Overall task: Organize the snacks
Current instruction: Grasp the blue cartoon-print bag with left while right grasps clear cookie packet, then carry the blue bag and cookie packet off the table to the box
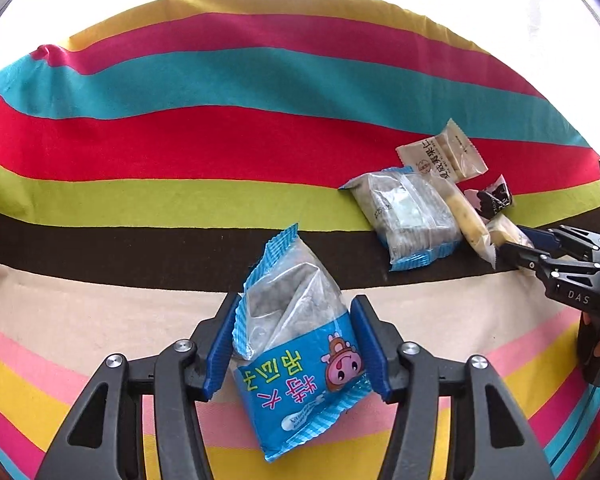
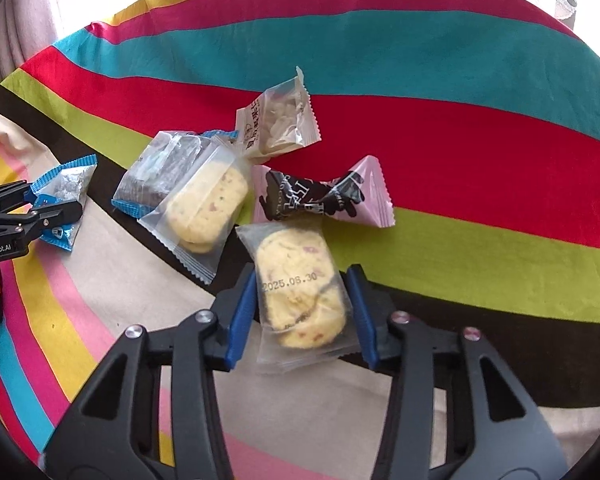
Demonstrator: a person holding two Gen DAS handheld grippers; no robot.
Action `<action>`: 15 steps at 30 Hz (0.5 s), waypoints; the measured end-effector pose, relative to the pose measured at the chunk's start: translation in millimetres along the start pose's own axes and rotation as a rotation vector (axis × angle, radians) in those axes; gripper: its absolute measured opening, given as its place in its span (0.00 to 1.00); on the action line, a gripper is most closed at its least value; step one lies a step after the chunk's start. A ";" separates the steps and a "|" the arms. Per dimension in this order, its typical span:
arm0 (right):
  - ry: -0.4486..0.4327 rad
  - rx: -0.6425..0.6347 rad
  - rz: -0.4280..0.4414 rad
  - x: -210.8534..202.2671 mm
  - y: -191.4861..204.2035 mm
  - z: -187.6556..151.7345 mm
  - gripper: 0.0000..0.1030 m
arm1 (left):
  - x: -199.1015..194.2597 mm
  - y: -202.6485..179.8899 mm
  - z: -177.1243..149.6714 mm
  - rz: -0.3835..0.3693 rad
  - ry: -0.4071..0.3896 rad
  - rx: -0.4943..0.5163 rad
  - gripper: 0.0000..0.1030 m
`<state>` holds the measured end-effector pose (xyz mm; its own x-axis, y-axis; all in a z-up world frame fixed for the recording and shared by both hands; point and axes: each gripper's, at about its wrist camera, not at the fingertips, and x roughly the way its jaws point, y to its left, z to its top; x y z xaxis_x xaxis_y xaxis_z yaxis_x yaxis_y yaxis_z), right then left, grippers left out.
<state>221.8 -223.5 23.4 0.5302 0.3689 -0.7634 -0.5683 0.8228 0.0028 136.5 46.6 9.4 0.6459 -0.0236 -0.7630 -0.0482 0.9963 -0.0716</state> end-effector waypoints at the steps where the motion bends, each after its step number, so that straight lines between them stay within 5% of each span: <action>1: 0.000 0.001 -0.012 -2.4 3.8 -1.7 0.40 | 2.1 -2.8 1.2 0.005 0.001 0.004 0.55; 5: 0.038 0.075 -0.095 -19.6 27.4 -13.2 0.38 | 3.6 -13.0 2.4 -0.001 0.000 -0.002 0.55; 15: 0.025 0.210 -0.191 -108.9 128.8 -117.0 0.38 | 0.8 -10.6 -1.1 -0.009 -0.001 -0.008 0.56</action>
<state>17.3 -208.3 31.3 0.5978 0.1898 -0.7788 -0.3156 0.9488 -0.0111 136.6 35.9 8.9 0.6475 -0.0323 -0.7614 -0.0486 0.9953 -0.0836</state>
